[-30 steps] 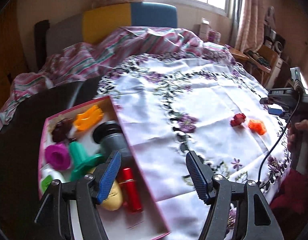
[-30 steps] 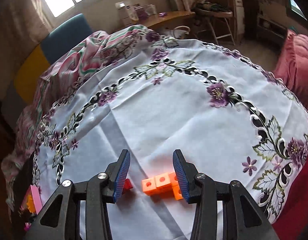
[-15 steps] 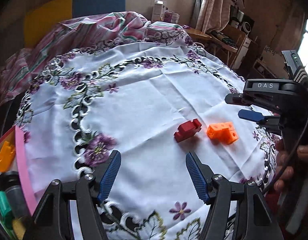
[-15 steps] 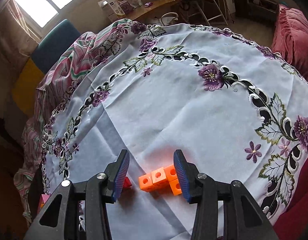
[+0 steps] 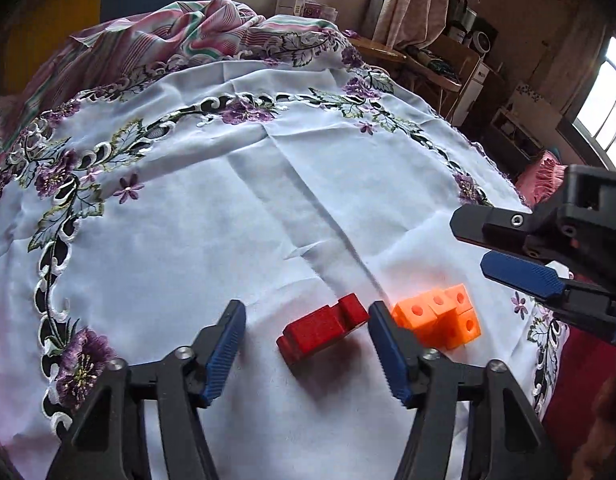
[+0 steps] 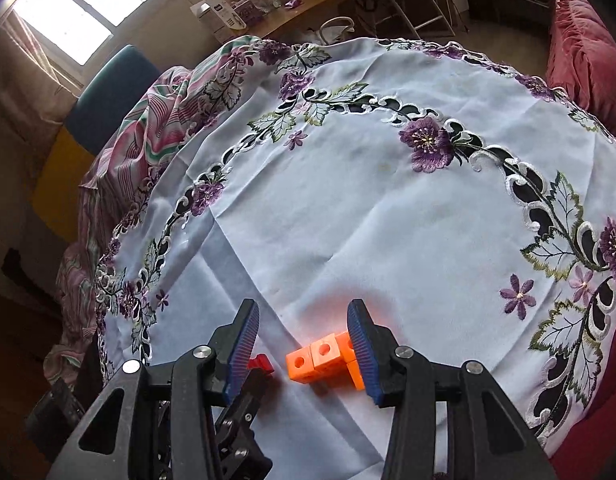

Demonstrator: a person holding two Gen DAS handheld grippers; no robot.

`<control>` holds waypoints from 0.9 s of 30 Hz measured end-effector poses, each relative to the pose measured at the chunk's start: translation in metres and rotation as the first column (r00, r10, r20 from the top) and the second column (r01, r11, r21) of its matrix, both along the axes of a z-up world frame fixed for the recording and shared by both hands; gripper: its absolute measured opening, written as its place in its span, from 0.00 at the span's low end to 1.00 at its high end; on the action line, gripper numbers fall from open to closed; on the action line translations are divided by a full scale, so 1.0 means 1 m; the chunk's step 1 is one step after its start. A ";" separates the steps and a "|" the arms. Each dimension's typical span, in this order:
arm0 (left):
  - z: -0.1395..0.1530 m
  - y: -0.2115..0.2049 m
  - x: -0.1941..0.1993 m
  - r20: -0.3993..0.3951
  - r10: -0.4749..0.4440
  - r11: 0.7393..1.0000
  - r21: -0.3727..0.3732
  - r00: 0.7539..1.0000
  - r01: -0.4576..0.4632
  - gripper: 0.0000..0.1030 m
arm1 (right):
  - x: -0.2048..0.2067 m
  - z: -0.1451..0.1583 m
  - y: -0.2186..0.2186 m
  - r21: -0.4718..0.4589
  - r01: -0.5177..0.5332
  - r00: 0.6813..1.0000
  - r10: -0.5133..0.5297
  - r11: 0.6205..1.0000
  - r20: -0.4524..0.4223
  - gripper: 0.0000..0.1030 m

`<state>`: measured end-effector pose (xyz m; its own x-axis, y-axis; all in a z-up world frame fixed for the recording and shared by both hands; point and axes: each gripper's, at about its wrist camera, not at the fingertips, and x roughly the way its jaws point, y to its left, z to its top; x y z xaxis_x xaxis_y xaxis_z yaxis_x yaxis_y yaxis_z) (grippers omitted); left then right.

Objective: Organize rigid objects
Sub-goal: 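Grasp the orange cube cluster with the right gripper while the left gripper grasps the red block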

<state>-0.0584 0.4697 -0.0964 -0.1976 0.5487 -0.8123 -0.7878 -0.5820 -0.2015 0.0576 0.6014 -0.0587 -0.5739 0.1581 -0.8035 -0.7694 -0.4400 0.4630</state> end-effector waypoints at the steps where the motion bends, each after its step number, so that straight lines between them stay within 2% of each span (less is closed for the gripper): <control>1: -0.002 0.001 0.000 0.019 -0.014 1.000 0.006 1.000 0.014 0.35 | -0.001 0.000 0.000 0.003 -0.002 1.000 0.002 1.000 0.006 0.45; 3: -0.003 -0.001 0.002 0.004 -0.015 1.000 -0.001 1.000 0.015 0.19 | -0.002 -0.002 0.000 0.008 -0.004 1.000 0.004 1.000 0.022 0.45; 6: -0.003 -0.013 0.003 0.020 -0.008 1.000 0.008 1.000 0.008 0.15 | -0.003 -0.007 0.002 -0.001 -0.003 0.999 0.003 1.000 0.051 0.45; 10: 0.002 -0.038 0.006 0.002 0.015 1.000 0.000 1.000 -0.015 0.15 | -0.008 -0.014 0.001 -0.003 -0.020 0.994 0.020 1.000 0.105 0.46; 17: 0.013 -0.088 0.012 0.034 0.073 0.997 0.024 0.997 -0.073 0.15 | -0.024 -0.024 -0.011 0.010 -0.111 0.975 0.107 0.994 0.193 0.63; 22: 0.023 -0.119 0.015 0.047 0.113 0.992 0.049 0.992 -0.116 0.15 | -0.029 -0.025 -0.018 0.049 -0.150 0.962 0.135 0.987 0.236 0.63; 27: 0.037 -0.142 0.020 0.015 0.136 0.988 0.070 0.991 -0.137 0.15 | -0.033 -0.024 -0.024 0.082 -0.184 0.949 0.155 0.979 0.276 0.65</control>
